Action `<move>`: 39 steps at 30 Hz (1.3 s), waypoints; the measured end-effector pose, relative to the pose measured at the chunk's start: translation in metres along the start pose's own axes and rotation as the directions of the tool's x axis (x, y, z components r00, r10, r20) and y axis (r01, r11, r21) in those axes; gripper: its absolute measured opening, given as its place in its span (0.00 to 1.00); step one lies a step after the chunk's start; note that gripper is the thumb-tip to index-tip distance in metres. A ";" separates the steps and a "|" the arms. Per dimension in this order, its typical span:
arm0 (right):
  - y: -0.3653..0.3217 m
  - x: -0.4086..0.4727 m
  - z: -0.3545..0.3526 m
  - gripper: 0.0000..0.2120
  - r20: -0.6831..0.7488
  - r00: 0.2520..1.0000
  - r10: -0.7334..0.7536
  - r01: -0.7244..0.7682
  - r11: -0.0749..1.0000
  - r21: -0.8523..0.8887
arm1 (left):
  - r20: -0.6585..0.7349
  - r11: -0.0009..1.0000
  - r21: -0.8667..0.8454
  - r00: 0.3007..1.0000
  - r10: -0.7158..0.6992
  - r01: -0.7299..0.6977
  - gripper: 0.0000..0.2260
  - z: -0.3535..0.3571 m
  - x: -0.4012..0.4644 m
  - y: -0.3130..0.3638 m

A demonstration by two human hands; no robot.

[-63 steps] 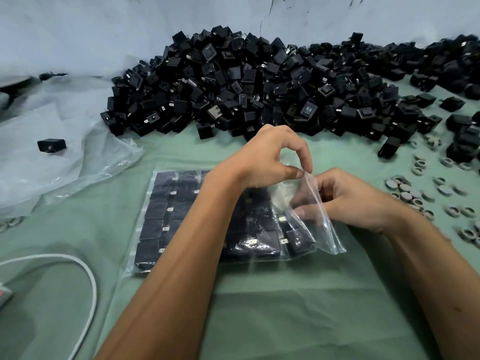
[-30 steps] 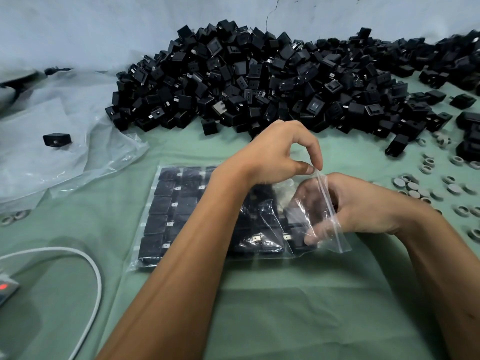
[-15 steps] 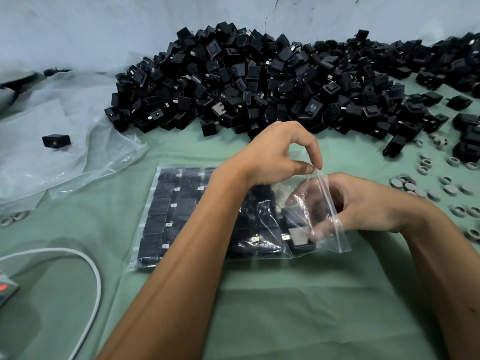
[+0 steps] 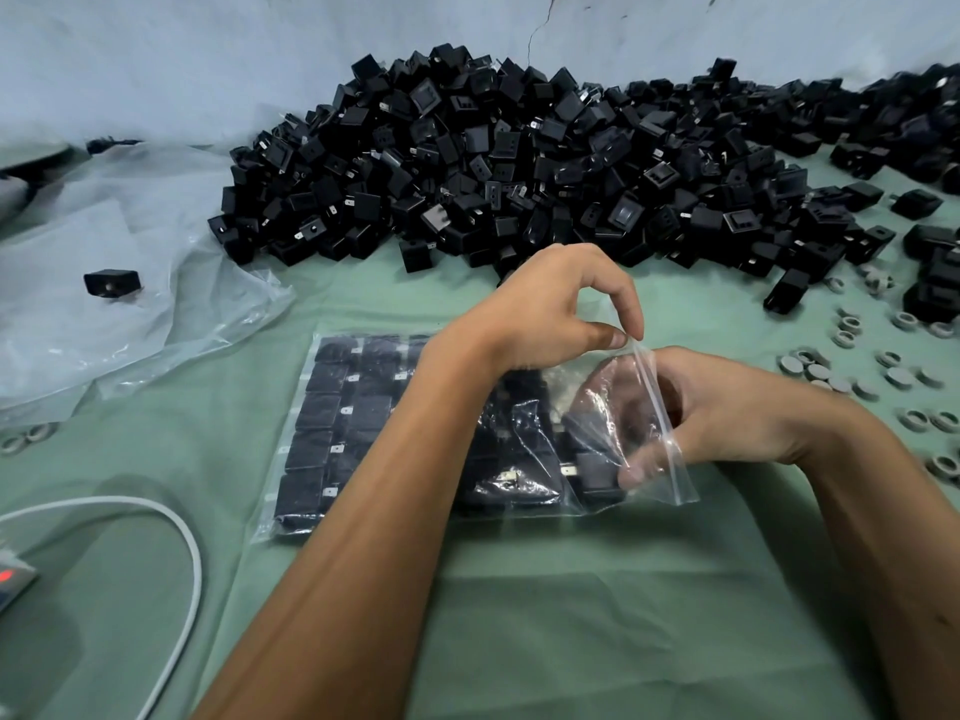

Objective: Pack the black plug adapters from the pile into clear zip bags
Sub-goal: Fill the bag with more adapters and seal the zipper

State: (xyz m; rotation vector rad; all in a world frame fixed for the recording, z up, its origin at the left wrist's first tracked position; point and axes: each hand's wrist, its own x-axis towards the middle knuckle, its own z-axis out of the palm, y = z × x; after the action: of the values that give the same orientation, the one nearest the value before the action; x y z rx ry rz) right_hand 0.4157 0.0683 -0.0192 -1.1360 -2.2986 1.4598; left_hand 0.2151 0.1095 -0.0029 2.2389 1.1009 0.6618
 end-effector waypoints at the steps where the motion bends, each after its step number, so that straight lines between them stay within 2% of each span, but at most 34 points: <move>1: 0.000 0.000 0.000 0.15 0.003 1.000 -0.005 0.005 1.000 -0.001 | -0.001 1.000 -0.002 1.000 0.001 -0.001 0.05 0.000 0.000 0.000; 13: 0.000 0.001 0.001 0.14 0.021 1.000 -0.014 0.014 1.000 0.003 | -0.016 1.000 -0.011 1.000 0.008 -0.009 0.06 0.003 0.002 -0.003; 21: 0.012 0.002 -0.002 0.10 0.039 0.997 -0.066 0.059 0.987 0.152 | -0.027 1.000 -0.011 0.999 -0.025 0.025 0.08 0.003 0.002 -0.008; 23: 0.016 0.000 -0.006 0.07 -0.012 0.999 -0.039 0.040 0.984 0.174 | -0.043 0.997 -0.010 0.996 -0.074 0.073 0.10 -0.002 0.000 -0.013; 25: 0.024 0.003 -0.010 0.07 -0.174 0.985 0.019 0.008 0.988 0.157 | -0.074 0.992 0.020 0.990 -0.121 0.122 0.10 -0.009 -0.004 -0.021; 27: 0.032 0.008 -0.014 0.06 -0.454 0.887 0.088 -0.009 0.985 0.173 | -0.112 0.984 0.062 0.981 -0.161 0.168 0.08 -0.019 -0.009 -0.030; 29: 0.034 0.014 -0.019 0.04 -0.706 0.698 0.120 -0.023 0.989 0.145 | -0.151 0.973 0.060 0.965 -0.213 0.224 0.07 -0.028 -0.016 -0.039; 30: 0.030 0.018 -0.022 0.05 -0.776 0.622 0.102 -0.035 0.994 0.102 | -0.167 0.966 0.042 0.955 -0.246 0.256 0.07 -0.032 -0.020 -0.044; 31: 0.022 0.024 -0.026 0.05 -0.805 0.590 0.067 -0.034 0.998 0.058 | -0.180 0.957 0.021 0.943 -0.280 0.288 0.06 -0.037 -0.023 -0.049; 32: 0.011 0.032 -0.028 0.06 -0.802 0.597 0.028 -0.028 1.000 0.014 | -0.191 0.948 0.004 0.931 -0.312 0.318 0.06 -0.040 -0.027 -0.054; 36: -0.049 0.082 -0.025 0.06 -0.694 0.707 -0.134 -0.037 0.974 -0.225 | -0.268 0.902 0.001 0.869 -0.416 0.433 0.04 -0.060 -0.042 -0.074; 39: -0.082 0.130 -0.007 0.02 -0.531 0.831 -0.168 -0.078 0.909 -0.410 | -0.388 0.844 -0.043 0.769 -0.508 0.535 0.07 -0.073 -0.053 -0.088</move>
State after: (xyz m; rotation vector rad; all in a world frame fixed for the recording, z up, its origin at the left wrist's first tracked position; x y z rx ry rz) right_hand 0.2891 0.1443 0.0235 -1.3706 -2.2106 0.4953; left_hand 0.0920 0.1296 -0.0180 1.7468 1.8804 0.8416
